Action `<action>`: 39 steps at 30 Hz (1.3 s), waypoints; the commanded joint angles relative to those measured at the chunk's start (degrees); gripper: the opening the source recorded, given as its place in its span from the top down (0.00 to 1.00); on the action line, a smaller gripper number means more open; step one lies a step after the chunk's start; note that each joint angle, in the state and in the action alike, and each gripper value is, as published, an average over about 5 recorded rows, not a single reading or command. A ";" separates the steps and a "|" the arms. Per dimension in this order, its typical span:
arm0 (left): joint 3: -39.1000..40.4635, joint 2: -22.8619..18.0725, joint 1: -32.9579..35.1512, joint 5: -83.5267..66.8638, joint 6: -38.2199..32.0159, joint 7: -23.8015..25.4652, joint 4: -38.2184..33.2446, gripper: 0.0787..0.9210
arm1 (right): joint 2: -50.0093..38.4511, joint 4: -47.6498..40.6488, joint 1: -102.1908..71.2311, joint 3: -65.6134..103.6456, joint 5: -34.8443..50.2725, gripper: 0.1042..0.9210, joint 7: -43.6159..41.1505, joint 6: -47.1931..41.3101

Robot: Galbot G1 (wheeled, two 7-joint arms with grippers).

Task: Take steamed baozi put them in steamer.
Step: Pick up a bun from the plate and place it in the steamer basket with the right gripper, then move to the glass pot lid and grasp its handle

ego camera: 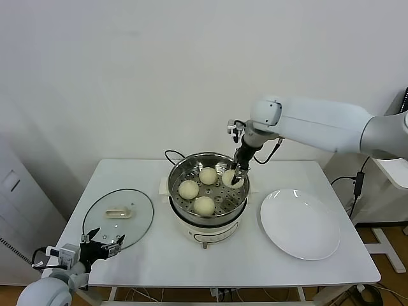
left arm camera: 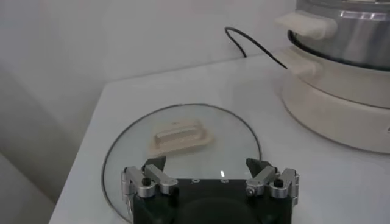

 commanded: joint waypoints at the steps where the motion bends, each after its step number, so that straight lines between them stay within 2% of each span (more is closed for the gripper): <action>1: -0.10 -0.04 0.01 0.03 -0.09 0.05 0.29 0.12 | 2.08 -1.10 -5.42 1.27 -2.91 0.58 2.24 -0.91; 13: -0.45 -0.24 0.06 0.09 -0.14 0.04 0.37 0.12 | 2.13 -2.58 -8.23 3.51 -6.15 0.55 2.78 -0.80; 21: -0.66 -0.60 0.47 0.38 -0.16 -0.01 0.12 0.12 | -0.84 -2.66 -7.76 8.38 -5.40 0.31 2.06 -0.70; 27: -1.85 -1.29 1.61 0.44 -0.31 -0.03 -0.78 0.12 | -8.39 -2.71 -7.40 16.35 -2.18 0.14 1.95 -0.28; 33: -2.52 -1.81 1.91 1.17 -0.09 -0.23 -1.15 0.12 | -16.75 -1.12 -17.85 36.06 4.87 0.12 10.56 4.86; 39: -2.51 -1.28 1.57 1.16 -0.24 -0.30 -1.16 0.12 | -25.54 3.98 -36.56 58.60 7.08 0.12 21.69 15.59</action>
